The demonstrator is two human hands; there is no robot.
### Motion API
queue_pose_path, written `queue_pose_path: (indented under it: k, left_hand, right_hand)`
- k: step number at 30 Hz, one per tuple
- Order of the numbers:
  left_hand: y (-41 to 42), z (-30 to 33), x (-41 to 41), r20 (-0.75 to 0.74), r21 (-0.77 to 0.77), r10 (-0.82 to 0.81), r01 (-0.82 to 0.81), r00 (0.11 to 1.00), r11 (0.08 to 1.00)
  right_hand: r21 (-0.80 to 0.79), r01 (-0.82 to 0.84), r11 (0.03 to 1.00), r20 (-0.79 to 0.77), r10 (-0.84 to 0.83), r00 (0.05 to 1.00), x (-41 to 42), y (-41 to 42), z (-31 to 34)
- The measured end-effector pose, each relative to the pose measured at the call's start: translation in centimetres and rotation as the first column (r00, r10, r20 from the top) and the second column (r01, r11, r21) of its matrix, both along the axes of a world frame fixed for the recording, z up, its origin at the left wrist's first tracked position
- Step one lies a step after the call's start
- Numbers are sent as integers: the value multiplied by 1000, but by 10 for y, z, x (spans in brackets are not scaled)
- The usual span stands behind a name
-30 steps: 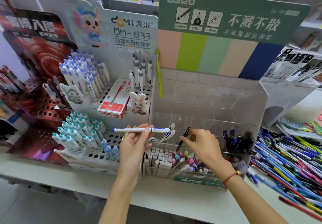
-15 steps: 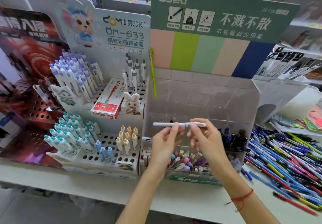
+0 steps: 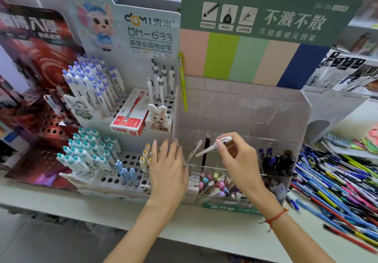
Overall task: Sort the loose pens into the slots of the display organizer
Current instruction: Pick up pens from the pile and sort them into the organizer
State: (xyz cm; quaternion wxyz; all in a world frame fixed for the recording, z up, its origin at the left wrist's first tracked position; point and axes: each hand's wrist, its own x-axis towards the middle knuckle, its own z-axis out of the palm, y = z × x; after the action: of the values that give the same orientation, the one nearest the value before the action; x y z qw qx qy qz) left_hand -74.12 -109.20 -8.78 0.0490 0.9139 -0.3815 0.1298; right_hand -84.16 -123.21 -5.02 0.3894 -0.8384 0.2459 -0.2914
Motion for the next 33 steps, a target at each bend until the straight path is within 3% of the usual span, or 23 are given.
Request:
queue_pose_path:
  k: [4,9,14,17,20,25,33]
  left_hand:
    - [11,-8,10,-47,-170,-94,85,994,982]
    - [22,-7,15,-120,-293,-158,117,980,949]
    - [25,-5,21,-103,-310,-198,158,975,938]
    - [25,-4,24,-121,-301,-205,161,971,940]
    - [24,-3,28,-138,-292,-223,175,965,940]
    - [27,2,35,-158,-346,-237,171,959,922]
    - [27,17,20,-142,-421,-309,225,941,879]
  right_hand:
    - [-215,-80,973,-233,28,972,35,13,-17]
    - [-173,-202,964,-502,91,860,62,28,-32]
    - [-207,-12,978,-360,-65,931,50,26,-26]
    - [-244,6,970,-440,-116,890,43,30,-25]
    - [-219,-70,973,-487,-46,872,46,38,-24]
    - [68,-237,969,-439,242,865,55,39,-24]
    - [65,-129,990,-349,144,926,6,14,-12]
